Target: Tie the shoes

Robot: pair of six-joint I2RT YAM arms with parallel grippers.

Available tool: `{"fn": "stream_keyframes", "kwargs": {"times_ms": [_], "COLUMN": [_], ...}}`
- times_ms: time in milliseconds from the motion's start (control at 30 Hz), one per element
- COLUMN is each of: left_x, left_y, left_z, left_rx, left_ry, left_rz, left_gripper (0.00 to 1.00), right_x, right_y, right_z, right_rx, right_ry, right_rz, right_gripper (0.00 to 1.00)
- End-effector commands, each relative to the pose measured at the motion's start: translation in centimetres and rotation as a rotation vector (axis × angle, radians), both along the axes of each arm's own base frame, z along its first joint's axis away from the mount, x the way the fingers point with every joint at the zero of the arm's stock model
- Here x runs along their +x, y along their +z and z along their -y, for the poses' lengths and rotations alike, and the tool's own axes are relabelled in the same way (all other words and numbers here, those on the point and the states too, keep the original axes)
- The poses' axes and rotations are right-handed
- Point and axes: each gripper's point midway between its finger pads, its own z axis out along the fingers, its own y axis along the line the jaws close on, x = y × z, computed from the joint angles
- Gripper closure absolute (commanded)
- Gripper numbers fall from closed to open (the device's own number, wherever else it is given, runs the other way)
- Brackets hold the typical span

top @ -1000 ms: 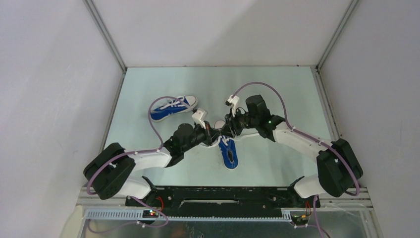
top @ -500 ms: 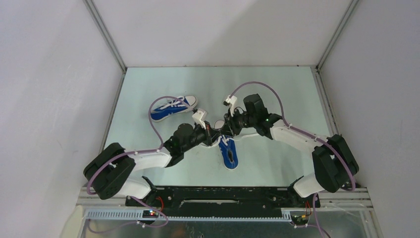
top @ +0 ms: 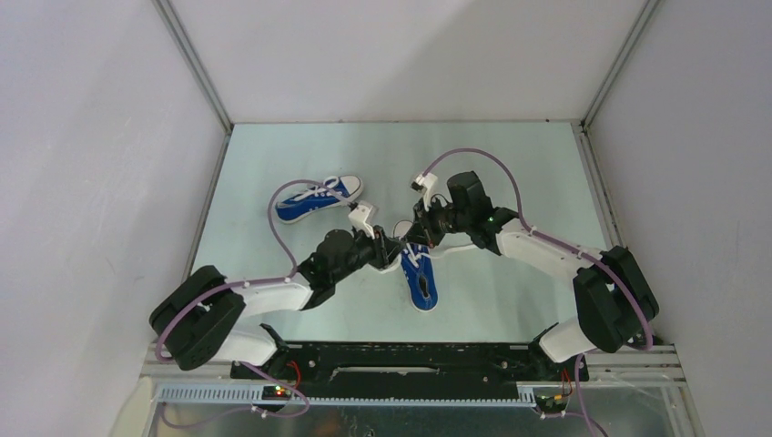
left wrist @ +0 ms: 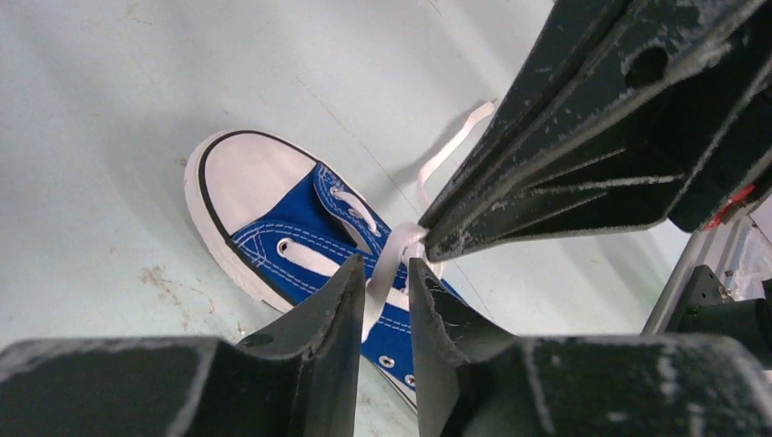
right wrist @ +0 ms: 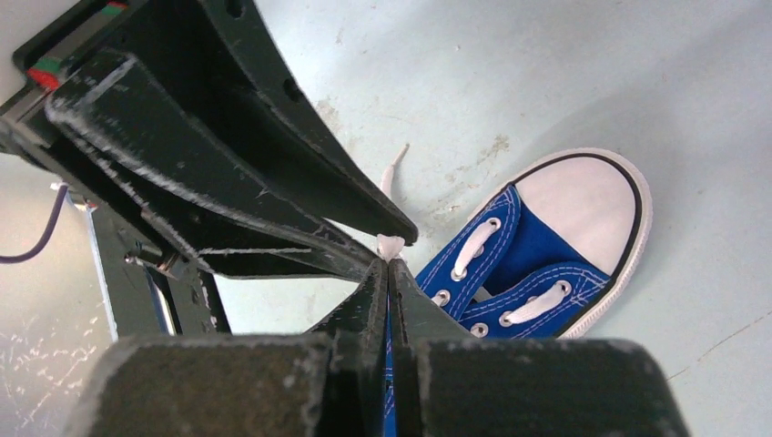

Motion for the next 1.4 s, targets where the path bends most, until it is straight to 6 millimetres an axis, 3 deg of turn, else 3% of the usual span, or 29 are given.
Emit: {"fn": "stream_keyframes", "kwargs": {"times_ms": [0, 100, 267, 400, 700, 1067, 1167, 1367], "left_x": [-0.2, -0.5, -0.9, -0.3, 0.7, 0.7, 0.7, 0.6], "left_y": [1.1, 1.2, 1.5, 0.9, 0.6, -0.8, -0.8, -0.8], "left_z": [-0.4, -0.1, 0.7, 1.2, 2.1, 2.4, 2.6, 2.6], "left_rx": [-0.012, 0.014, 0.052, 0.097, 0.124, 0.149, 0.150, 0.172], "left_ry": [0.043, 0.068, 0.101, 0.158, 0.185, 0.182, 0.174, 0.156], "left_rz": [0.036, 0.049, 0.077, 0.058, 0.037, -0.012, -0.010, 0.003], "left_gripper": [0.68, 0.59, 0.32, 0.30, 0.46, 0.47, 0.64, 0.88], "right_x": [1.7, 1.9, 1.8, 1.6, 1.4, 1.3, 1.4, 1.6], "right_y": [1.5, 1.7, 2.1, 2.2, 2.2, 2.4, 2.4, 1.9], "right_z": [-0.4, -0.2, 0.2, 0.3, 0.5, 0.8, 0.9, 1.5], "right_rx": [0.027, 0.029, 0.032, 0.042, 0.039, 0.060, 0.060, 0.038], "right_ry": [-0.072, -0.096, -0.137, -0.154, -0.175, -0.177, -0.180, -0.213], "right_rz": [0.008, -0.001, -0.034, -0.074, -0.091, -0.098, -0.100, -0.118], "right_gripper": [1.00, 1.00, 1.00, 1.00, 1.00, 1.00, 1.00, 1.00]}}
